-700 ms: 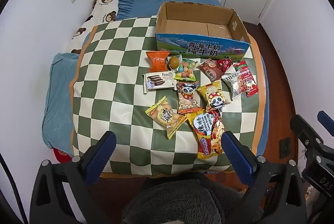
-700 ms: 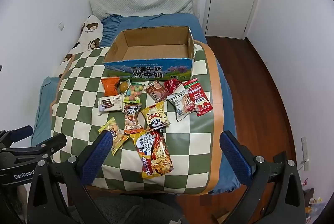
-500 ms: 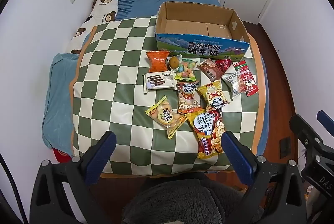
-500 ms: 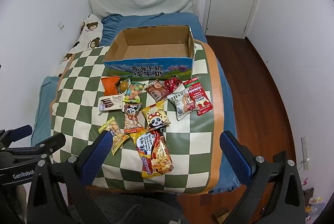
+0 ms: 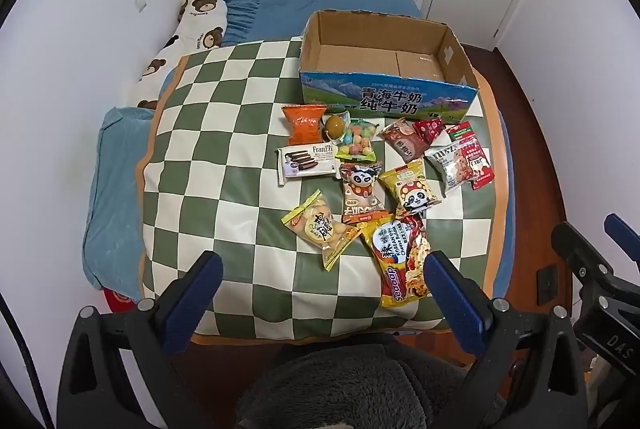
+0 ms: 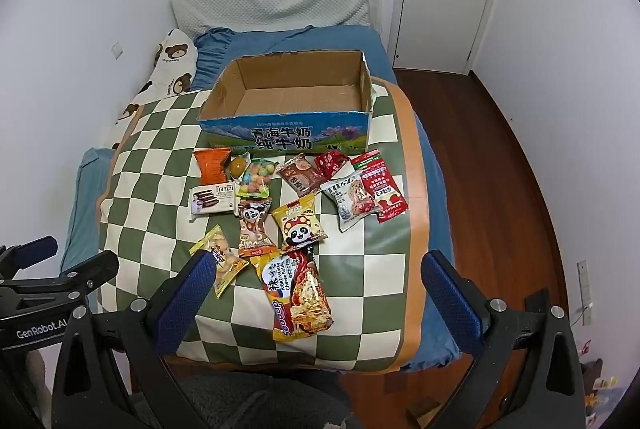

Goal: Organize snacks

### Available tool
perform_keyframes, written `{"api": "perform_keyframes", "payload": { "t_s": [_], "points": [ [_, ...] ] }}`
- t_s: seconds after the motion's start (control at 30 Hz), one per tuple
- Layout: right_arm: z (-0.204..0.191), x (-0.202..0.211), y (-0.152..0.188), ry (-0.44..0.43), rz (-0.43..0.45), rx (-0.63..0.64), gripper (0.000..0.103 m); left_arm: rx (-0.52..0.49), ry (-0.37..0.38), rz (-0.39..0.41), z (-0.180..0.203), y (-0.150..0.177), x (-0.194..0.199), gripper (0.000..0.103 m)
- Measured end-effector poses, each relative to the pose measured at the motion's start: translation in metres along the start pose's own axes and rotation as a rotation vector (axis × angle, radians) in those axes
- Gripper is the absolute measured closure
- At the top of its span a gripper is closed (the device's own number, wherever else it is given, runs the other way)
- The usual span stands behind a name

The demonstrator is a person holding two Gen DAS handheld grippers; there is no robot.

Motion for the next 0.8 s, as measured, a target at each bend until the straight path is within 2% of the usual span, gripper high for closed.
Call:
{"api": "perform_keyframes", "payload": {
  "t_s": [0.8],
  "points": [
    [-0.005, 0.001, -0.006, 0.005, 0.017, -0.006, 0.0, -0.006, 0.002, 0.009, 0.004, -0.009, 0.006, 0.0]
  ]
}}
Point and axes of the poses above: each gripper's, at about its wrist camera, not at the fingertips, and x roughly against the way its jaws point, z to its right, y to its underside, the point moved 4 cm from there along -x, roughly the way its jaws point, and after that the axes turned 15 degrees about z, right-handed, at the moved point
